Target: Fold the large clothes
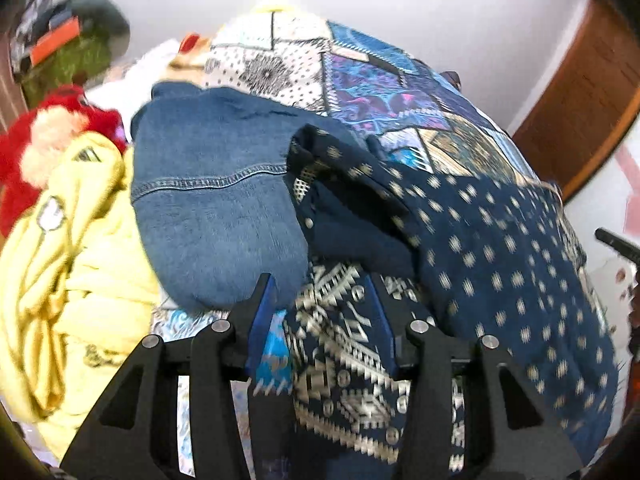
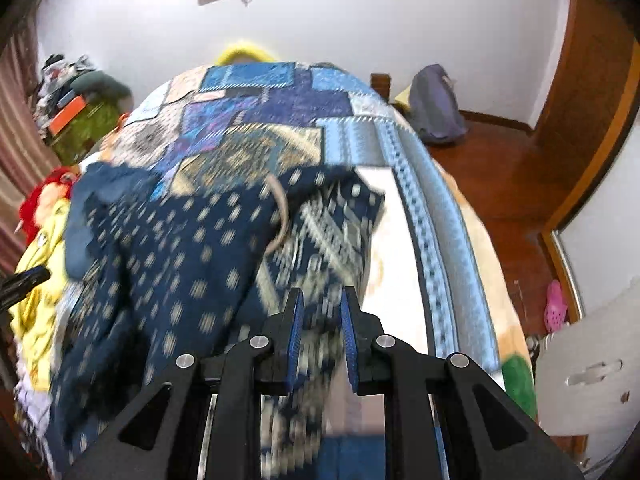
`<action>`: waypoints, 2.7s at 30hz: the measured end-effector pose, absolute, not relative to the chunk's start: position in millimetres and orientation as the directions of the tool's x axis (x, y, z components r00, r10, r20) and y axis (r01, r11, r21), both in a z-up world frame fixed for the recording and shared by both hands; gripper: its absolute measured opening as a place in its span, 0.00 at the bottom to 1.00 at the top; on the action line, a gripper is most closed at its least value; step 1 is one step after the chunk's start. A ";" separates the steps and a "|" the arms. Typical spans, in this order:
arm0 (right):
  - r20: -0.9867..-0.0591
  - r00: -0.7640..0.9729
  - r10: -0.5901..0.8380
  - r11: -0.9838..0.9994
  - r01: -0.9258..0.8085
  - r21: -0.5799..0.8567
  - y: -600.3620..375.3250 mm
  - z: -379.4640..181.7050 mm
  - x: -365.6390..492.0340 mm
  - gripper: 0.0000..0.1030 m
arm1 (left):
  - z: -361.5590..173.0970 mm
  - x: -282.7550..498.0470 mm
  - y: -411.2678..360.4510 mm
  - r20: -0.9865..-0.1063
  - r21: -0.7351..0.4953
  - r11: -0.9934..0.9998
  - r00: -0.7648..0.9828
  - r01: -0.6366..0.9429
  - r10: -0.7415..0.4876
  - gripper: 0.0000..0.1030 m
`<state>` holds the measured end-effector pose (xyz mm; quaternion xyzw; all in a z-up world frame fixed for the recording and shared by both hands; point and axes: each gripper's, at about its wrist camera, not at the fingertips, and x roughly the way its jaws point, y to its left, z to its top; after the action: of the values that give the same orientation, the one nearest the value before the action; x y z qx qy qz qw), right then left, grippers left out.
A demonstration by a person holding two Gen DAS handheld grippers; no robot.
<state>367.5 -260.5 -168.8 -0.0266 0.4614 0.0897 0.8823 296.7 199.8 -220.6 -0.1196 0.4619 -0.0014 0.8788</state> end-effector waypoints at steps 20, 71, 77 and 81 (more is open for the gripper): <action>-0.835 0.550 0.016 0.983 -0.162 -0.087 -284.7 -239.2 430.4 1.00 | -274.2 426.9 225.6 -0.820 -0.267 0.955 0.552 -0.129 -0.155 0.44; -0.816 0.572 -0.082 0.942 -0.222 -0.250 -162.2 -248.5 602.2 0.70 | -239.6 478.7 259.9 -0.819 -0.058 0.978 0.570 -0.200 0.068 0.04; -0.818 0.562 0.122 0.974 -0.227 -0.011 -188.8 -195.9 548.2 0.70 | -195.8 438.9 228.7 -0.792 -0.036 0.991 0.609 -0.129 0.051 0.15; -0.791 0.582 0.190 0.965 -0.257 0.043 -192.9 -160.0 497.3 0.70 | -163.5 401.5 209.8 -0.756 -0.019 0.995 0.653 -0.100 0.051 0.51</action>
<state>497.3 -192.9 -160.0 -0.0378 0.4395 0.1258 0.8886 401.5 209.8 -163.5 -0.0297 0.4145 0.0416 0.9086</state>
